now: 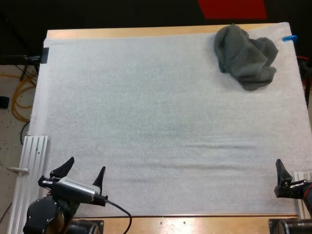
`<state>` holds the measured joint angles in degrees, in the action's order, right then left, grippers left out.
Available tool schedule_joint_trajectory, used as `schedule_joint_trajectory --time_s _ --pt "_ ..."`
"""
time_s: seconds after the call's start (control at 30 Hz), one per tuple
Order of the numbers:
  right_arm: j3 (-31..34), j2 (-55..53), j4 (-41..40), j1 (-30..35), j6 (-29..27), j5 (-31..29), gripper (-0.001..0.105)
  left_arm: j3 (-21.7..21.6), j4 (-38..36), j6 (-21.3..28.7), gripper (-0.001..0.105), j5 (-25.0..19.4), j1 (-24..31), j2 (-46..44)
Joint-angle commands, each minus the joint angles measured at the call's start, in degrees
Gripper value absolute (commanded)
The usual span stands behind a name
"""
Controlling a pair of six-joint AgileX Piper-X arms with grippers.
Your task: Pick towel from pile fold and stack
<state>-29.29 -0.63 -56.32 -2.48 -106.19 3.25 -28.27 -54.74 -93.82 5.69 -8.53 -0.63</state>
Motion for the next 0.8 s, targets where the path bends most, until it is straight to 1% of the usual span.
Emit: schedule_joint_trajectory --time_s 0.0,0.07,0.17,0.2,0.3,0.33,0.37,0.43,0.47,0.5,0.57,0.63,0.67,0.73,0.77 --pt "-0.08 -2.08 0.32 -0.05 -0.28 -0.03 0.088 0.03 1.77 -0.16 0.075 0.1 0.08 -7.27" --pt "-0.21 -1.63 0.32 -0.05 -0.28 -0.16 0.088 -0.71 2.66 -0.16 0.075 0.1 0.08 -5.73" --pt "-1.39 0.45 0.43 -0.05 -0.02 -0.16 0.088 -3.29 2.82 -0.15 0.075 0.4 0.08 -0.74" --pt "-2.2 1.66 0.43 -0.05 0.79 -0.34 0.088 -4.92 2.83 0.07 0.075 1.2 0.08 2.17" --pt "-5.47 6.35 0.43 -0.05 2.97 -0.65 0.088 -9.3 3.25 1.66 0.075 5.71 0.08 9.73" --pt "-7.01 8.55 0.43 -0.05 3.17 -0.65 0.088 -11.17 3.75 2.42 0.075 8.36 0.08 13.12" --pt "-7.83 9.77 0.43 -0.05 3.16 -0.65 0.088 -12.17 3.98 2.73 0.075 9.76 0.08 14.84" --pt "-11.0 14.38 0.43 -0.05 3.16 -0.65 0.088 -15.85 5.4 2.79 0.075 14.91 0.08 21.29" --pt "-11.9 15.79 0.43 -0.05 3.16 -0.65 0.088 -16.41 5.82 2.79 0.075 15.66 0.07 22.38" --pt "-13.38 18.15 0.43 -0.05 3.16 -0.43 0.088 -17.96 6.41 2.79 0.075 17.23 -0.44 25.18" --pt "-15.91 22.61 0.43 -0.05 3.4 -0.42 0.088 -19.84 7.42 2.79 0.075 17.47 -2.27 28.68" --pt "-19.05 28.91 0.8 -0.05 3.65 0.47 0.088 -21.15 9.41 2.79 0.075 17.47 -6.07 31.42" --pt "-19.78 30.56 0.84 -0.05 3.65 0.75 0.088 -21.4 9.82 2.79 0.075 17.47 -7.24 32.01" --pt "-22.14 36.47 1.49 -0.05 3.65 0.89 0.088 -21.66 11.51 2.79 0.075 17.47 -11.39 33.99" --pt "-22.72 38.15 1.93 -0.05 3.65 0.89 0.088 -21.64 11.76 2.79 0.075 17.47 -12.0 34.32"
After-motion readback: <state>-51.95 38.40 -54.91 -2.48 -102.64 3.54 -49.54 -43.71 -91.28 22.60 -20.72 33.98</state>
